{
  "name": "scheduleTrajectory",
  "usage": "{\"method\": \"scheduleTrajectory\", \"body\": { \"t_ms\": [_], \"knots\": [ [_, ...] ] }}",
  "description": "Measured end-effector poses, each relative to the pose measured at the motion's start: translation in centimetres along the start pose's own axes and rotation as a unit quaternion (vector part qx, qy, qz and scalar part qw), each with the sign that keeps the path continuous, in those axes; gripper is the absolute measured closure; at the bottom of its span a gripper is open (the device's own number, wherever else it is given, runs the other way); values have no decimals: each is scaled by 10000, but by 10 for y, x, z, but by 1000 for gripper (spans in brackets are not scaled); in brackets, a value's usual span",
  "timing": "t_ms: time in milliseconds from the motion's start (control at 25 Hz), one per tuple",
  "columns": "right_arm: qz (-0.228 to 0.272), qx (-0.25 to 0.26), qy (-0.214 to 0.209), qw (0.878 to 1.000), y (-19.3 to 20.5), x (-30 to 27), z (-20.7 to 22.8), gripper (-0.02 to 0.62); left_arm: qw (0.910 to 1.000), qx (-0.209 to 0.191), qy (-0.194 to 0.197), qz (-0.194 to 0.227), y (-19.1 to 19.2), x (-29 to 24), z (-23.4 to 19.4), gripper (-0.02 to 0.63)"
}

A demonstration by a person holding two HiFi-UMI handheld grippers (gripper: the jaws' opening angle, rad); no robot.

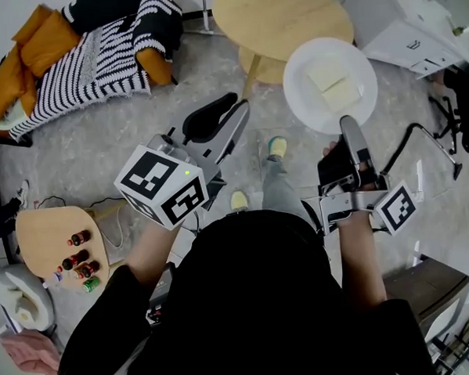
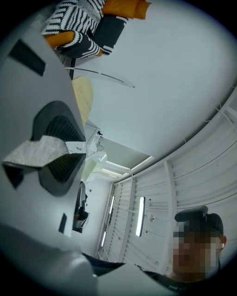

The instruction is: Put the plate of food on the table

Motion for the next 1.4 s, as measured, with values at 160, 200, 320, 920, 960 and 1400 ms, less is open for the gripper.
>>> {"method": "scheduleTrajectory", "body": {
  "t_ms": [160,200,320,920,960,1400],
  "knots": [
    [-36,-24,-74,10000,-3,-9,4,578,9999,-90,-51,45,-6,-7,-4,514],
    [-42,-6,-66,10000,-5,-14,6,578,9999,-80,-54,49,-7,-13,-6,514],
    [-61,-34,2,10000,-16,-40,18,578,10000,-25,-84,-23,-5,-37,-18,514],
    [-62,-232,-106,9997,-22,-57,40,578,9997,-123,-184,-90,5,-54,-27,514],
    [-75,-255,-76,9996,-26,-63,44,578,9997,-104,-195,-97,7,-61,-29,514],
    [-345,-463,198,9981,-82,-170,95,578,9980,50,-590,-221,2,-170,-82,514]
  ]
}}
Point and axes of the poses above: the fingertips, and each gripper's own axes: x backward along the fingers, z to its right, y out of its underside, the point moved 9 cm from there along x, backward along the fingers, and after that the axes turned 14 degrees about z, right-handed, at the moved point
